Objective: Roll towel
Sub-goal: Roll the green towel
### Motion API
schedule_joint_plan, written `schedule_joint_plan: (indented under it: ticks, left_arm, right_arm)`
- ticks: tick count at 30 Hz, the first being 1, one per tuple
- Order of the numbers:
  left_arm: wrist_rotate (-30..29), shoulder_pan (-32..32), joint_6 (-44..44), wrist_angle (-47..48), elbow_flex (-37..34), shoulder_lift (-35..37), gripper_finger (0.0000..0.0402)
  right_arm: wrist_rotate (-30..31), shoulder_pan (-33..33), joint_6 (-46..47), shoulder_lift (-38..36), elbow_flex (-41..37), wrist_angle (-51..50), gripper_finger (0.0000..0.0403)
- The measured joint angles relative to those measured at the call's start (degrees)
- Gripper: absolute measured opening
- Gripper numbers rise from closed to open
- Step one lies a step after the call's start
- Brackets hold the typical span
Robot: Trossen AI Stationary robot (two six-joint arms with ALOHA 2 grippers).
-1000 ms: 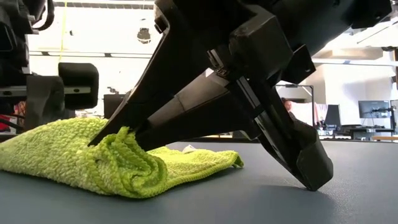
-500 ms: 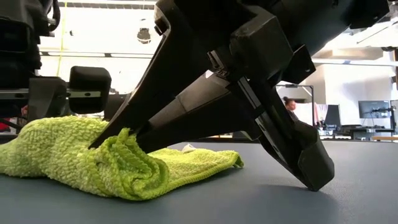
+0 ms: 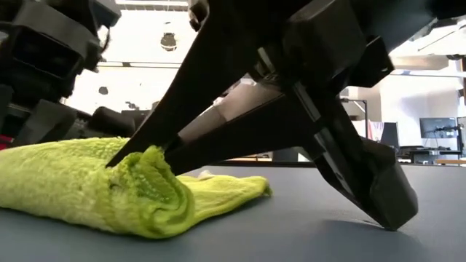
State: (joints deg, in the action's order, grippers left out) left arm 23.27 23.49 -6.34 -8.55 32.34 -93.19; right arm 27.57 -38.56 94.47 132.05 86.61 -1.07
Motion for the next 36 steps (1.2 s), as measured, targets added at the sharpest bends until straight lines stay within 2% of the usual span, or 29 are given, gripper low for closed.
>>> schedule_joint_plan:
  ticks: [4, 7, 13, 19, 26, 31, 36]
  left_arm:
    - [7.98, -3.93, 1.93, 1.90, 0.00, 0.13, 0.0001]
    - [11.14, -6.02, 4.13, 2.16, -0.04, 0.16, 0.0000]
    - [12.50, -9.17, 13.55, 2.51, -0.02, 0.18, 0.0000]
    - [12.84, -11.89, 23.76, 4.32, 0.02, 0.22, 0.0001]
    - [13.62, -14.17, 29.20, 5.25, -0.09, 0.44, 0.0040]
    - [20.59, -17.34, 28.66, 5.96, -0.22, 1.18, 0.0071]
    - [26.34, -18.78, 23.78, 6.13, -0.31, 7.35, 0.0076]
  right_arm:
    - [0.28, -0.46, 1.99, -0.02, 0.00, -0.71, 0.0021]
    - [0.26, -0.53, 3.53, -0.02, 0.07, -1.36, 0.0021]
    - [-6.37, 0.61, 5.03, -0.09, 0.07, -1.69, 0.0021]
    - [-7.74, 1.66, 11.12, -0.17, 0.20, -4.62, 0.0020]
    - [-10.21, 2.23, 13.24, -0.11, 0.07, -6.35, 0.0020]
    - [-12.02, 2.49, 15.73, -0.15, 0.11, -7.55, 0.0020]
    - [-11.87, 2.51, 15.39, -0.15, 0.13, -7.54, 0.0020]
